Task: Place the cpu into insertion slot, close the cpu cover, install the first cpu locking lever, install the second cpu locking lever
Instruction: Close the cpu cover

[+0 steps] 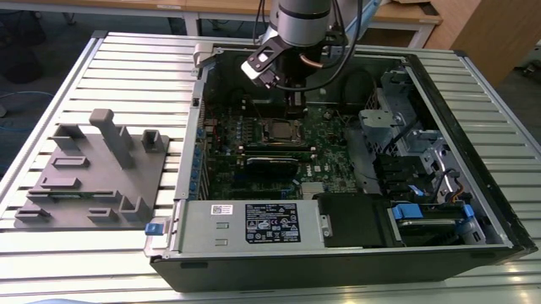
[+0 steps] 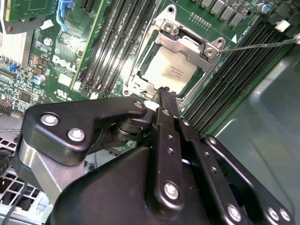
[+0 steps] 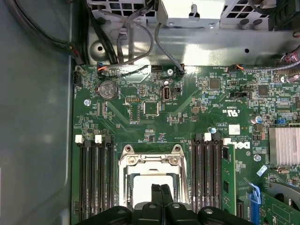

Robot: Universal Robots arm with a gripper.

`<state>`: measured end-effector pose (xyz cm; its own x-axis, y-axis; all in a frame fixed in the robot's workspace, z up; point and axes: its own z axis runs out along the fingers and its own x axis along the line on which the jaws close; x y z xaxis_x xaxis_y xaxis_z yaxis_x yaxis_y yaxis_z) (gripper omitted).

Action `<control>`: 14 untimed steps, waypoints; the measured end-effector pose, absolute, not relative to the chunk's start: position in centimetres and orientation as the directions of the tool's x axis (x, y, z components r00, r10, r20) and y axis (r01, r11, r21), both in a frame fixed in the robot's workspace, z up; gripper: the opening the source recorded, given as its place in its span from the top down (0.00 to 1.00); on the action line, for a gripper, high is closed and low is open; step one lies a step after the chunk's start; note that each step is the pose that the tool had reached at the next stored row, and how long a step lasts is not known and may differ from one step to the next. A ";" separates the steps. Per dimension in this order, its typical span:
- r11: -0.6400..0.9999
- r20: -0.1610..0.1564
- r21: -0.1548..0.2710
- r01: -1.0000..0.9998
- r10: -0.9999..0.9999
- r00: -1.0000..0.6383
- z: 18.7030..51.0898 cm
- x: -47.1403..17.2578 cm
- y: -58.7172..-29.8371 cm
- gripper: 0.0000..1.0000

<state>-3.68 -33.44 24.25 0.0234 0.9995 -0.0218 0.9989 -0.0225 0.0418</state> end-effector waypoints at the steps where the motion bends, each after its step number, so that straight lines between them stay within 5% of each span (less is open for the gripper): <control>1: -0.021 -0.021 0.042 0.999 1.000 0.022 24.2 -3.7 -33.4 0.90; 14: 0.067 -0.014 0.042 0.997 0.998 -0.066 24.1 -4.0 -33.4 0.90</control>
